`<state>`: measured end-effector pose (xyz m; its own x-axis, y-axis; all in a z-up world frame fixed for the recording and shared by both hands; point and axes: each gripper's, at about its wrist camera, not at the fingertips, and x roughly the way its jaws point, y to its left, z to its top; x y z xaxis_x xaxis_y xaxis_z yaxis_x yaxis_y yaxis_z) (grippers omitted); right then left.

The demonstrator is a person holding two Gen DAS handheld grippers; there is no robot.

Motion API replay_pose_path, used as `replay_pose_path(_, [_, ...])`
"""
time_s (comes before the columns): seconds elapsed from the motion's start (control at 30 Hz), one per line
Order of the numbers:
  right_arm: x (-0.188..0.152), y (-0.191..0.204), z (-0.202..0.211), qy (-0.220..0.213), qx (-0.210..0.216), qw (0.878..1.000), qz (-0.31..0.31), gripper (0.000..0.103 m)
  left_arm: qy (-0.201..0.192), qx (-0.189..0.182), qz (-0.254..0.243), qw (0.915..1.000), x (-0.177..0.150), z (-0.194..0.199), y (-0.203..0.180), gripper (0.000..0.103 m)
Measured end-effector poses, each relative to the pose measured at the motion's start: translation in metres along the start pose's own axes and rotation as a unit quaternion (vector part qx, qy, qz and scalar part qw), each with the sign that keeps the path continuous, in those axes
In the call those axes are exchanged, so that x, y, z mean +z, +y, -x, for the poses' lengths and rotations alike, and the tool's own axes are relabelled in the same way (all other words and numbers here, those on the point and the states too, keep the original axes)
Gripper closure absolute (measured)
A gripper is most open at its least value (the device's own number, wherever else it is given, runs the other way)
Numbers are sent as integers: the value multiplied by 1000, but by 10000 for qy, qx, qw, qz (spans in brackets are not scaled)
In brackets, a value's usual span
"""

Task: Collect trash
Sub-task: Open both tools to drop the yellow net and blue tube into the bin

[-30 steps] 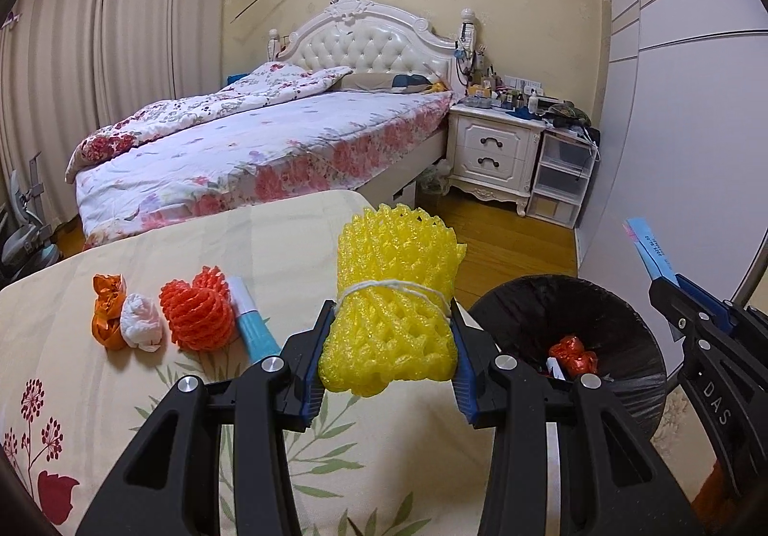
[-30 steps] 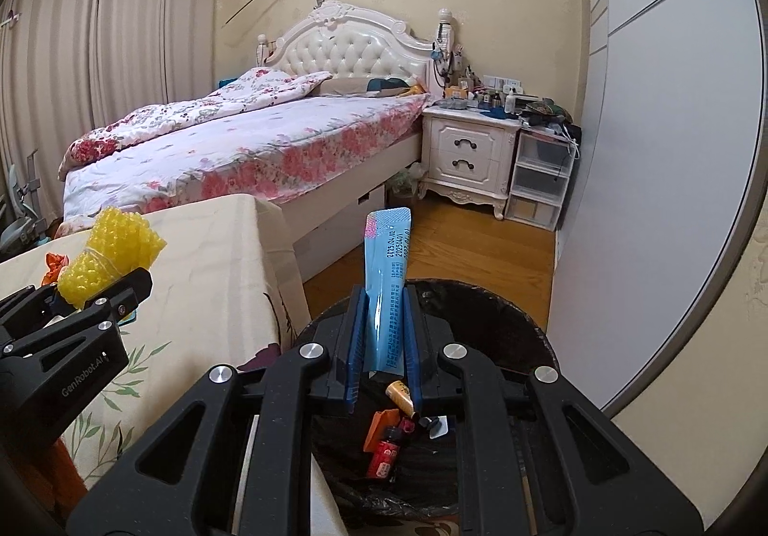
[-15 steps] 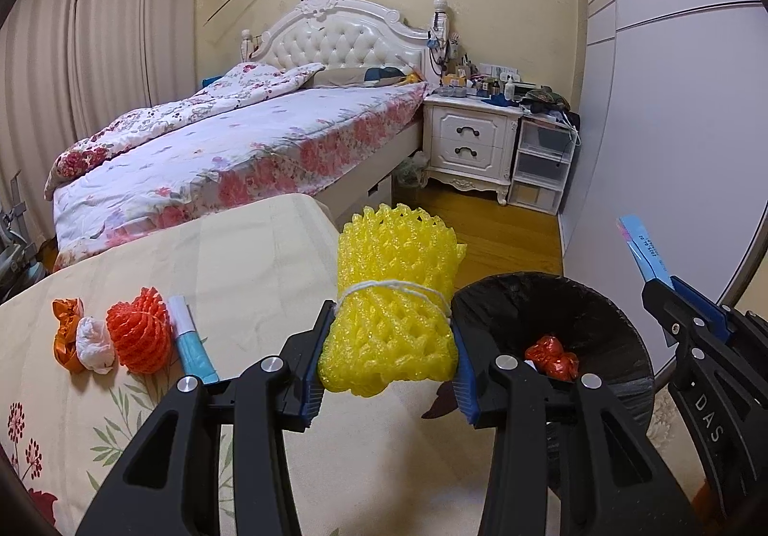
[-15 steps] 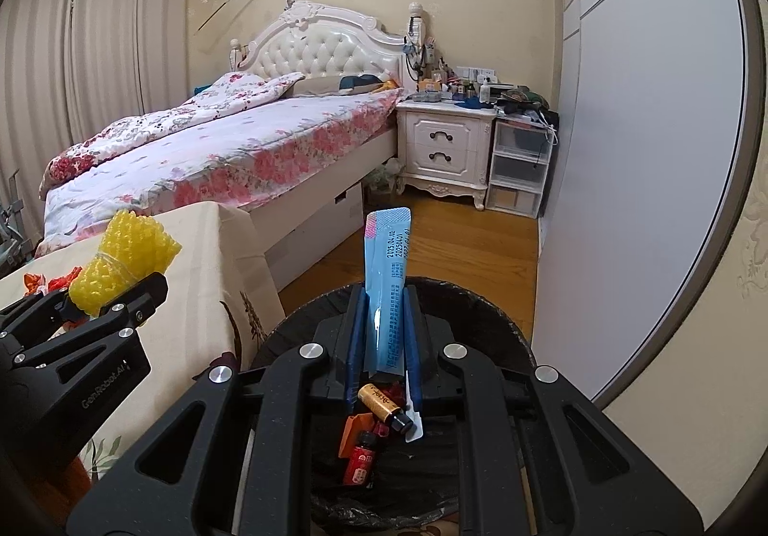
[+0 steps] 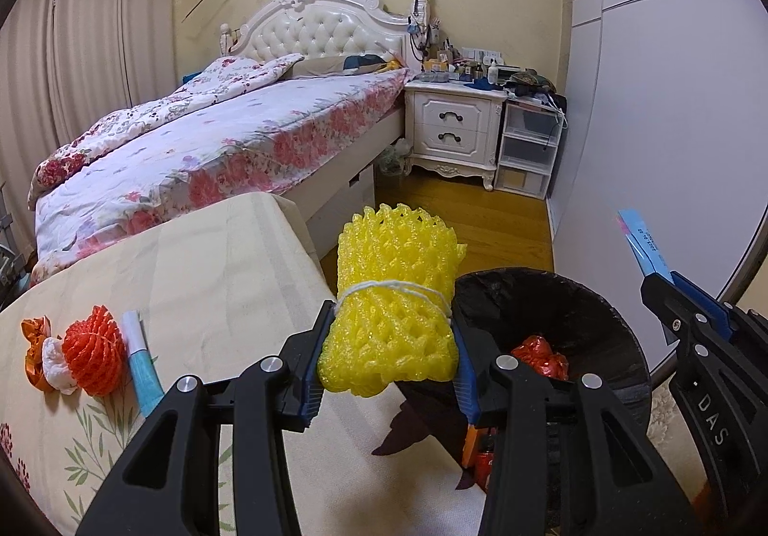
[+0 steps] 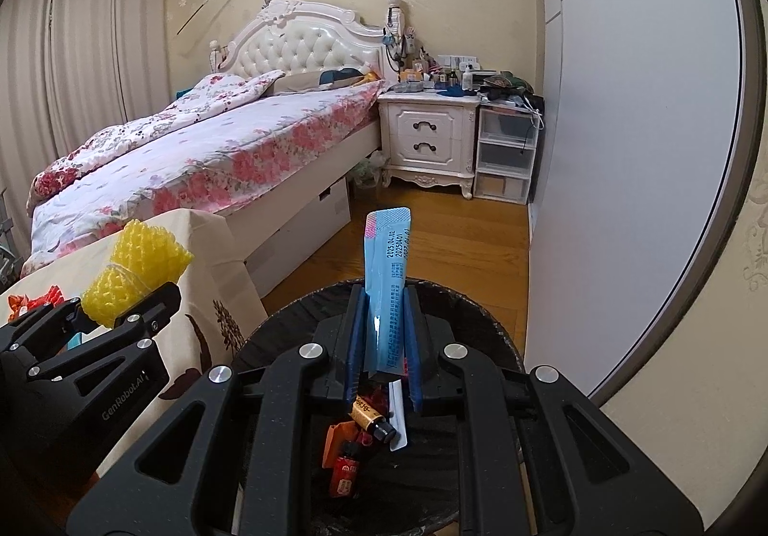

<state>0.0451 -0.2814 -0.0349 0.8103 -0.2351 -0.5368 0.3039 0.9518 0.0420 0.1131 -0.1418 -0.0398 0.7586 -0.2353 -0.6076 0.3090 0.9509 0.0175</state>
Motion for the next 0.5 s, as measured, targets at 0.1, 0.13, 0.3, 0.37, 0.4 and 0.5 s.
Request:
replay_pose_path(0.1, [2, -5, -3, 1, -39, 10000, -51, 87, 41, -28, -24, 10000, 2, -4, -3, 59])
replay_pose_path(0.13, [2, -7, -4, 7, -46, 10000, -75, 87, 52, -27, -29, 10000, 2, -6, -4, 59])
replay_pose_path(0.3, [3, -12, -9, 64, -45, 9999, -105, 83, 127, -31, -95, 9999, 2, -11, -12, 59])
replay_pose_path(0.37, [3, -14, -9, 39, -56, 9999, -118, 81, 176, -26, -68, 9998, 1, -13, -13, 52])
replay_pose_path(0.4, [4, -14, -9, 25, -70, 9999, -127, 76, 195, -20, -41, 9998, 1, -14, -13, 50])
replay_pose_path(0.5, [4, -16, -8, 8, -108, 9998, -150, 72, 252, 27, -19, 9997, 0, -18, -13, 40])
